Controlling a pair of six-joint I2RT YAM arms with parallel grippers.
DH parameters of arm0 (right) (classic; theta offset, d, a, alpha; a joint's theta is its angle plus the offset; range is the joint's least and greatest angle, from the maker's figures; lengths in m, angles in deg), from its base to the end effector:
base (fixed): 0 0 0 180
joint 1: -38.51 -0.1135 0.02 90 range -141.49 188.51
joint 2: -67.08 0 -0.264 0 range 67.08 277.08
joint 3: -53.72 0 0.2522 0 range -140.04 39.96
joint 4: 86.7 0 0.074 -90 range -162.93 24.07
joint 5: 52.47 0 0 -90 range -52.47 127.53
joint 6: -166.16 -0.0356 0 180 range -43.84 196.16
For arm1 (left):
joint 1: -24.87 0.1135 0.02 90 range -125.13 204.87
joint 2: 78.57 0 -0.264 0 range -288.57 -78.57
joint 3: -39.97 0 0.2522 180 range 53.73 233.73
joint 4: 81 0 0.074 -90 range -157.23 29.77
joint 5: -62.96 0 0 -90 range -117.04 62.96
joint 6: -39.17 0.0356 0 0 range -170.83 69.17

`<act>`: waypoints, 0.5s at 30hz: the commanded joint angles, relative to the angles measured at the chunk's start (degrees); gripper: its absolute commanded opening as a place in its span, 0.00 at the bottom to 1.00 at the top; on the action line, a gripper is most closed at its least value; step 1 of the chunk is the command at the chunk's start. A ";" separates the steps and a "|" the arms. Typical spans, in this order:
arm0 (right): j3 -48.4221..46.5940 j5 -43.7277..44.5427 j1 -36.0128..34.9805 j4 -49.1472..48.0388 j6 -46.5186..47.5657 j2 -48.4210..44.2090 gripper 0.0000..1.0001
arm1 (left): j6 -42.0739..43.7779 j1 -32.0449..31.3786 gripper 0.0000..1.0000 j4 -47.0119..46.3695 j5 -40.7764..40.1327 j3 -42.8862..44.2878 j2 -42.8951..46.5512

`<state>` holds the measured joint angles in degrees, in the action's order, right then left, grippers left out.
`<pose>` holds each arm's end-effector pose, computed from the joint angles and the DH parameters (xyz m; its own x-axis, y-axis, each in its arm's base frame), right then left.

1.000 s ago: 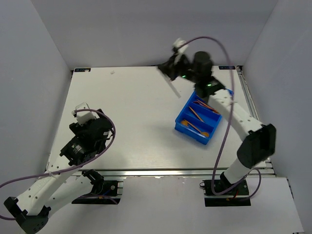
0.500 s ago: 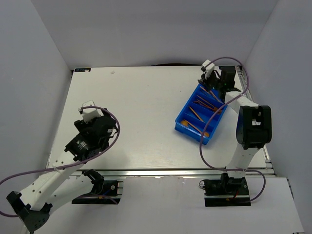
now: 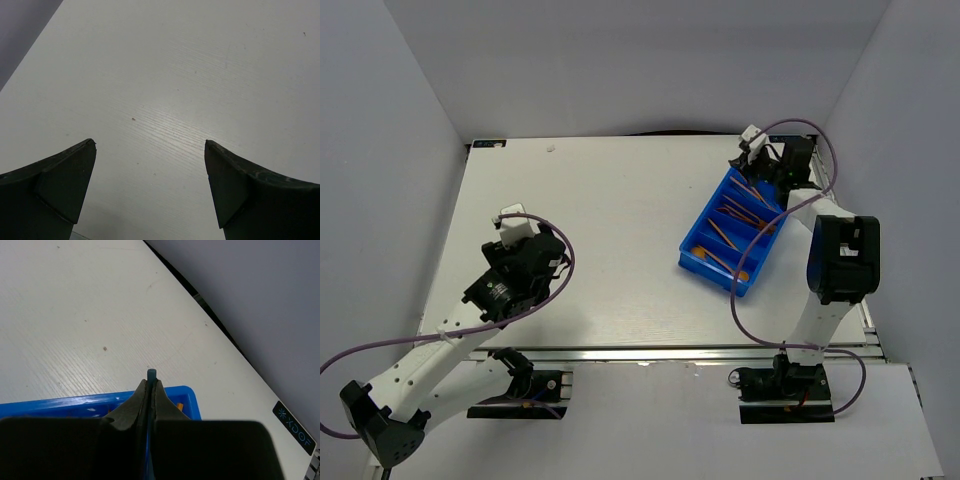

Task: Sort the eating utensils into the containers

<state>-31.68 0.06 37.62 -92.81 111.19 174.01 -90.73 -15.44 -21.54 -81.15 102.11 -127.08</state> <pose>0.4297 0.0283 0.2463 0.1260 -0.4537 -0.8822 -0.6429 0.6400 -0.4209 0.1378 -0.0791 0.3026 -0.3868 -0.1650 -0.9073 -0.3901 0.9208 -0.0012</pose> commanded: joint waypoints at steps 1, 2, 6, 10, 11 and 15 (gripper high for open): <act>-4.56 -5.68 2.03 -3.32 -3.38 -1.37 0.00 | 0.61 -0.03 0.98 -1.04 0.49 0.31 0.17; -5.44 -5.59 2.03 -3.06 -4.08 -1.55 0.00 | 0.70 -0.03 0.98 -0.96 0.41 0.40 0.08; -10.44 -4.98 2.55 2.37 -0.40 -0.16 0.00 | 0.52 -0.03 0.98 -0.78 0.41 0.49 0.00; -8.36 -4.11 3.78 3.54 0.39 1.17 0.00 | 0.61 -0.03 0.98 -0.95 0.32 0.40 0.52; -7.30 -4.01 3.96 3.18 1.26 1.26 0.00 | 0.53 -0.03 0.98 -0.96 0.32 0.31 0.61; -4.66 -4.01 4.31 2.39 0.75 2.49 0.00 | 0.52 -0.03 0.98 -0.96 0.41 0.31 0.61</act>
<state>-37.80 -3.37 41.36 -90.61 111.28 174.73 -90.64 -15.44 -21.85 -80.64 102.11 -127.10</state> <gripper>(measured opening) 0.012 0.982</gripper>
